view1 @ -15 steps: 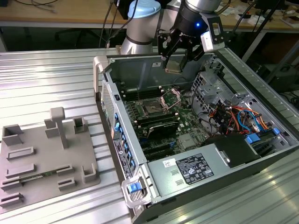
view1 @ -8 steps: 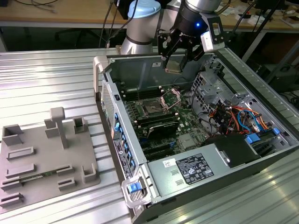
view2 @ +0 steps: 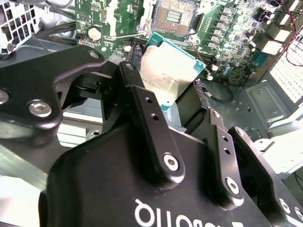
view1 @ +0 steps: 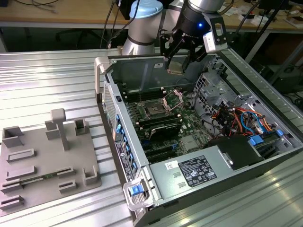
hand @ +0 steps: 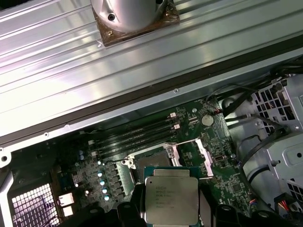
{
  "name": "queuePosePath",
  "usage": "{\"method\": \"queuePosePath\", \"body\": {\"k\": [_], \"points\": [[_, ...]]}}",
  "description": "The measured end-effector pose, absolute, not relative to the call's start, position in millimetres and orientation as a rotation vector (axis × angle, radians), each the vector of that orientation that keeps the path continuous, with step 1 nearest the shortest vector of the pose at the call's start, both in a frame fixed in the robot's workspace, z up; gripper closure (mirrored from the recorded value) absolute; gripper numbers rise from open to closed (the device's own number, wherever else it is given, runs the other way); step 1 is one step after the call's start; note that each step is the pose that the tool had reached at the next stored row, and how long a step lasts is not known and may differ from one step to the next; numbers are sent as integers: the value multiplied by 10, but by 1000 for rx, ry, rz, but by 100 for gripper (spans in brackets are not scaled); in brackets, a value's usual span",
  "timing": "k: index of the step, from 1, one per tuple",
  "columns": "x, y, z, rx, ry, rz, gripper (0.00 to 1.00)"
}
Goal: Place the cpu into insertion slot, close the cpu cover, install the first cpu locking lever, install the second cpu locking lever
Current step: 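Place the cpu into insertion slot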
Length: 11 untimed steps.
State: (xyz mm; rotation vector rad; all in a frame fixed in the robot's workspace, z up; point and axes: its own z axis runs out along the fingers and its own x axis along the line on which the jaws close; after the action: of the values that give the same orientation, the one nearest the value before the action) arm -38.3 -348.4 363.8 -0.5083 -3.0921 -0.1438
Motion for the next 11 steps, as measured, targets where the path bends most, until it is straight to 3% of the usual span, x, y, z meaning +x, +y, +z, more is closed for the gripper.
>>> {"method": "queuePosePath", "body": {"k": [11], "points": [[-383, -3484, 3638, -523, -3090, -144, 45]]}}
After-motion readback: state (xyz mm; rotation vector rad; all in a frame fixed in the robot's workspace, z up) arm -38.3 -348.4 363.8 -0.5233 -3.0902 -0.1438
